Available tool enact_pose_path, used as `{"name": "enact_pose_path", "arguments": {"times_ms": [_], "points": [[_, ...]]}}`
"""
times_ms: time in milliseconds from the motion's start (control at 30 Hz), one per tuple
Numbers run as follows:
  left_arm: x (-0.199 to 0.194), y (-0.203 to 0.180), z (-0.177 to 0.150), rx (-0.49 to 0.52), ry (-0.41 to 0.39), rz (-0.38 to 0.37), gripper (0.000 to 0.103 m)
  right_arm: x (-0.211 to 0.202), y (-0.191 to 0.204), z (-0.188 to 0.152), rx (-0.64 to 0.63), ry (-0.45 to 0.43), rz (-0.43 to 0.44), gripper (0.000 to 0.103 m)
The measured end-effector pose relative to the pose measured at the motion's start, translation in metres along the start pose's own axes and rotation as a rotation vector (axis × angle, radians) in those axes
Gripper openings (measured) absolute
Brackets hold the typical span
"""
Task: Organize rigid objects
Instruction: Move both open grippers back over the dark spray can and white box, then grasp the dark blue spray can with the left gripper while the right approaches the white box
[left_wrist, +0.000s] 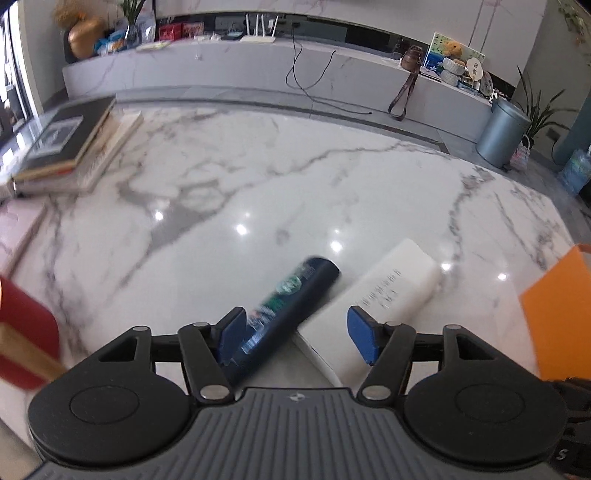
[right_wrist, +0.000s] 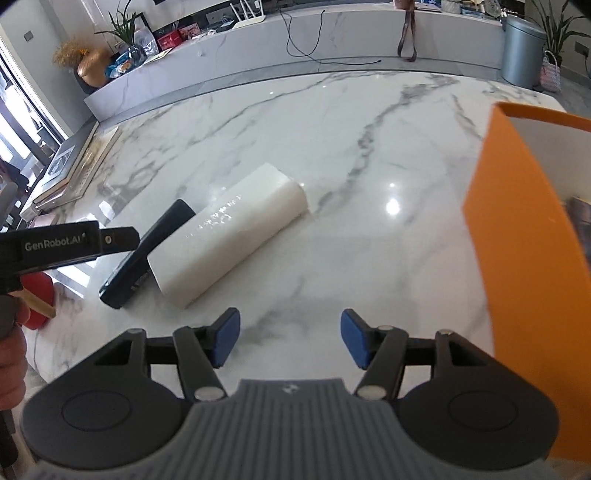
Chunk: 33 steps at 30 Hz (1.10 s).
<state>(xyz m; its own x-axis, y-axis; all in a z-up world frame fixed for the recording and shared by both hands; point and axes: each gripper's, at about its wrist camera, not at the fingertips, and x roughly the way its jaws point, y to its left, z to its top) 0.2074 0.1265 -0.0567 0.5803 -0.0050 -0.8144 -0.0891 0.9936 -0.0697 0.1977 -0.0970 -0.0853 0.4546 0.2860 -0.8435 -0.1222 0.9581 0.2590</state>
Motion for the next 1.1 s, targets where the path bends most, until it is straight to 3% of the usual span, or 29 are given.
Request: {"name": "enact_pose_path", "arguments": {"times_ms": [133,267,467,600,833,1100], "points": [[0.017,0.003,0.002,0.084,0.051,0.072,0.079,0.014,0.01,0.011,0.002,0.008,0.013,0.068],[0.028,0.009,0.0,0.084,0.106,0.048,0.079,0.027,0.02,0.02,0.006,0.005,0.029,0.068],[0.047,0.02,0.001,0.052,0.155,0.036,0.068,0.046,0.03,0.03,0.043,0.011,0.052,0.068],[0.053,0.021,0.002,0.057,0.132,0.033,0.064,0.058,0.031,0.037,0.12,0.019,0.055,0.079],[0.067,0.022,0.001,0.071,0.108,0.053,0.05,0.08,0.038,0.051,0.2,0.025,0.046,0.081],[0.069,0.027,0.001,0.082,0.06,0.039,0.047,0.103,0.062,0.069,0.157,0.016,-0.01,0.089]]}}
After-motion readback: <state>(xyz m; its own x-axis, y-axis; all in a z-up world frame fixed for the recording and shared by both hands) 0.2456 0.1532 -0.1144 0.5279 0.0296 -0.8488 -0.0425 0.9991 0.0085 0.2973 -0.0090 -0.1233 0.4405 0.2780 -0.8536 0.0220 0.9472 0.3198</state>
